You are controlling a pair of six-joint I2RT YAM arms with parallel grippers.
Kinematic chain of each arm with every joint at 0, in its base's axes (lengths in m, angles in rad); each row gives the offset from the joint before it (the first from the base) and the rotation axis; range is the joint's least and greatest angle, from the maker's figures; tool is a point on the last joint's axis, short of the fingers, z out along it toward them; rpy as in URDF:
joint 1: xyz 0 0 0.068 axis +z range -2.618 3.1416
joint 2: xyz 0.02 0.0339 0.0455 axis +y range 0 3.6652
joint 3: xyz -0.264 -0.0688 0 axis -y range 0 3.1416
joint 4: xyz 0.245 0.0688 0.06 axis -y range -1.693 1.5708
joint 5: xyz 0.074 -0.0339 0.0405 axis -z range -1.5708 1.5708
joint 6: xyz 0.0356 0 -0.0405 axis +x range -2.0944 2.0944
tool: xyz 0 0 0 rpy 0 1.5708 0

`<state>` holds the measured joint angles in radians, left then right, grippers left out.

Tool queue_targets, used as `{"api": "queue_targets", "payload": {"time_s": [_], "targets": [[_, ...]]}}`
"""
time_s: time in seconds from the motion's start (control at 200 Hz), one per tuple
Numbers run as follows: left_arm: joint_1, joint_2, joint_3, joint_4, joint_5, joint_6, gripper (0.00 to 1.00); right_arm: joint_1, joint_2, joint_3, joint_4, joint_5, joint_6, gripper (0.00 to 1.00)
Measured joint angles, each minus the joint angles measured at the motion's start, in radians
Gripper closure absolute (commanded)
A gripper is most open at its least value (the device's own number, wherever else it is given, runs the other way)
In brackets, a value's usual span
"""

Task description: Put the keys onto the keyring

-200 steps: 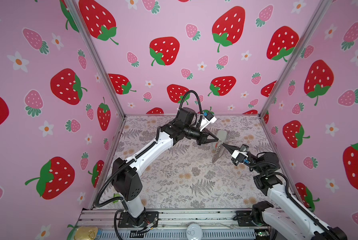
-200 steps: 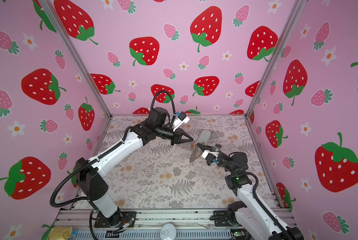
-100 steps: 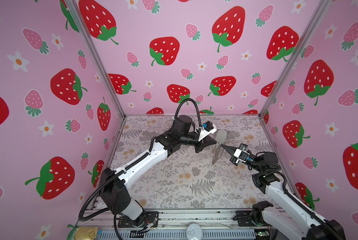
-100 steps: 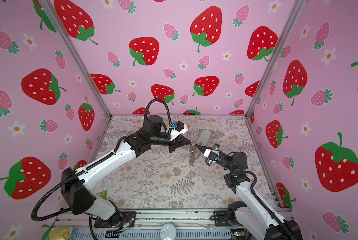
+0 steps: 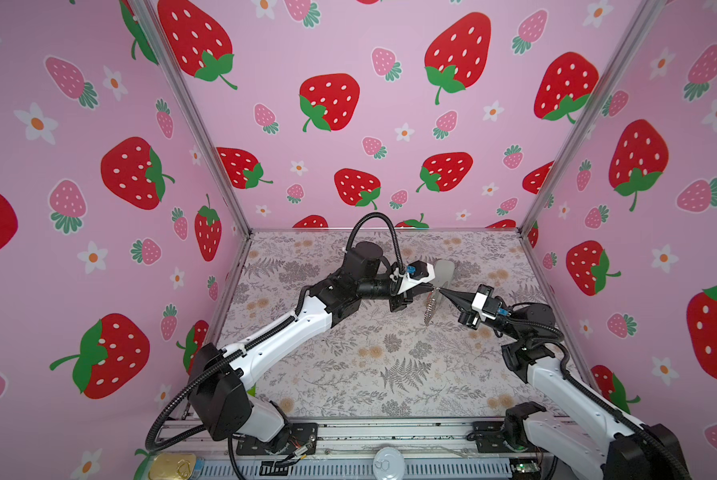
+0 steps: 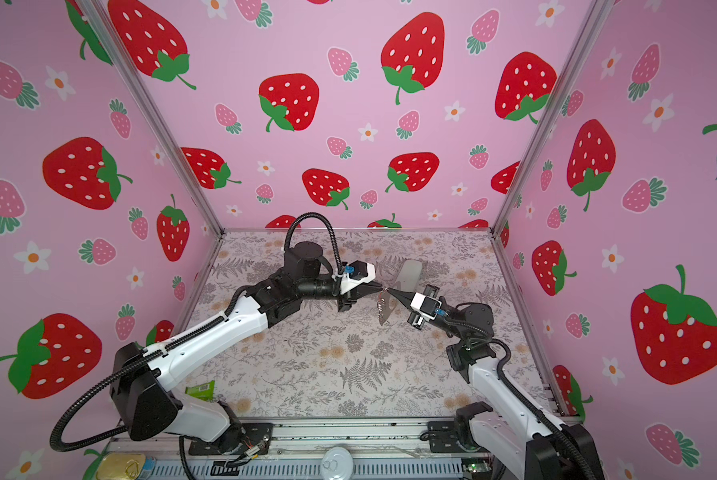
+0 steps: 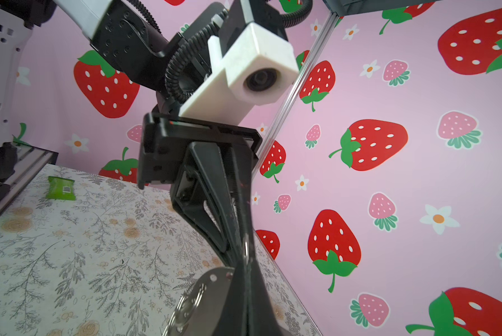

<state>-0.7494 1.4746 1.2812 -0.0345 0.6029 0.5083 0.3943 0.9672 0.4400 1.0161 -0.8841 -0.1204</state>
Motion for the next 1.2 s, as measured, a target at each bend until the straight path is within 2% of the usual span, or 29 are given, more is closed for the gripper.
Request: {"api": "queue_targets", "payload": {"time_s": [0.11,0.295,0.385,0.615,0.785,0.955,0.985,1.09,1.2], "targets": [[-0.002,-0.023,-0.022,0.007,-0.043,0.035,0.61,0.001,-0.001,0.0,0.002,-0.008,0.004,1.0],[-0.002,-0.073,-0.041,-0.032,-0.081,0.119,0.71,0.001,0.002,0.0,0.016,-0.023,0.012,1.0],[-0.002,-0.082,-0.032,-0.064,-0.069,0.154,0.75,0.001,0.006,0.0,0.016,-0.032,0.015,1.0],[-0.016,-0.061,0.018,-0.127,-0.015,0.226,0.75,0.001,0.02,0.0,0.013,-0.052,0.016,1.0],[-0.024,-0.032,0.037,-0.148,0.002,0.246,0.8,0.001,0.023,0.0,0.007,-0.067,0.016,1.0],[-0.027,-0.019,0.041,-0.158,0.0,0.256,0.93,0.001,0.035,0.01,-0.001,-0.079,0.015,1.0],[-0.027,-0.019,0.042,-0.159,0.0,0.261,0.99,0.001,0.037,0.012,-0.003,-0.083,0.016,1.0],[-0.028,-0.019,0.044,-0.164,-0.003,0.273,1.0,0.001,0.038,0.016,-0.017,-0.084,0.012,1.0],[-0.027,-0.019,0.052,-0.186,-0.017,0.281,1.0,0.001,0.037,0.036,-0.076,-0.087,-0.014,0.85]]}}
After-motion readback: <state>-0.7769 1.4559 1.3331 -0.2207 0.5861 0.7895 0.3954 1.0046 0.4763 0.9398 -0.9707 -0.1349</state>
